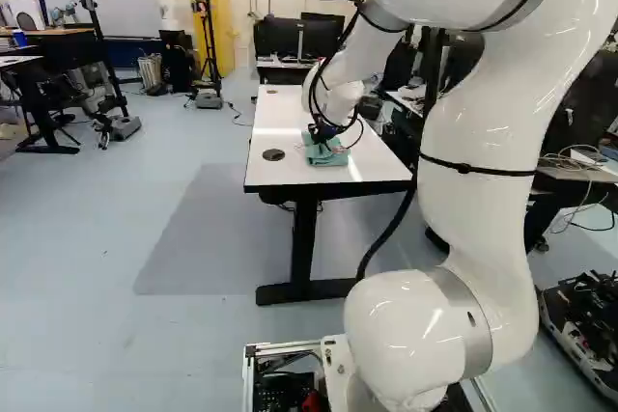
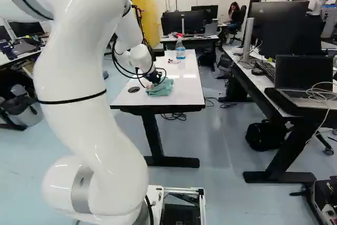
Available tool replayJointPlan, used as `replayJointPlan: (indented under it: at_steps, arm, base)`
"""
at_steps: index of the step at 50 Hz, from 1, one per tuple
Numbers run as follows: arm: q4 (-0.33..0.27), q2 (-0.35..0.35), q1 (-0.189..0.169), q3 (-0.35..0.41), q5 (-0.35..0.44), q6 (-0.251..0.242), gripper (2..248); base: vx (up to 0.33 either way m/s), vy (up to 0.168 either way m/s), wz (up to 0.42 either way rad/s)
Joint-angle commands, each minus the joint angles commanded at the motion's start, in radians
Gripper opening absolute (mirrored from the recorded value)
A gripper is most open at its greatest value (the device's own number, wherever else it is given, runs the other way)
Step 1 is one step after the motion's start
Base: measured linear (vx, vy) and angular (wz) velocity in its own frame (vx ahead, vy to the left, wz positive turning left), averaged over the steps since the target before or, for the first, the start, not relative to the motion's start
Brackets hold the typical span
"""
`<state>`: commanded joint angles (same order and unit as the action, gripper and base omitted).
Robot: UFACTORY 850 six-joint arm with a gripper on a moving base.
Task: Clean the table with the green towel
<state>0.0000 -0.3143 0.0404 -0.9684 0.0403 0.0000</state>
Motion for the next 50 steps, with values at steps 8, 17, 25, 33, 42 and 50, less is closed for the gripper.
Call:
replayJointPlan:
  at_steps: [8, 17, 25, 33, 42, 50]
  arm:
    - [0.000, -0.033, 0.010, -0.041, 0.000, 0.000, 24]
    - [0.000, -0.062, 0.029, -0.077, 0.000, 0.000, 24]
    - [0.000, -0.082, 0.049, -0.102, 0.000, 0.000, 24]
    - [0.000, -0.097, 0.071, -0.122, 0.000, 0.000, 24]
    - [0.000, -0.102, 0.097, -0.128, 0.000, 0.000, 24]
    - [0.000, -0.095, 0.120, -0.118, 0.000, 0.000, 24]
  base:
    - [0.000, 0.000, 0.000]
    - [0.000, 0.000, 0.000]
    - [0.000, 0.000, 0.000]
    - [0.000, 0.000, 0.000]
    - [0.000, 0.000, 0.000]
    - [0.000, 0.000, 0.000]
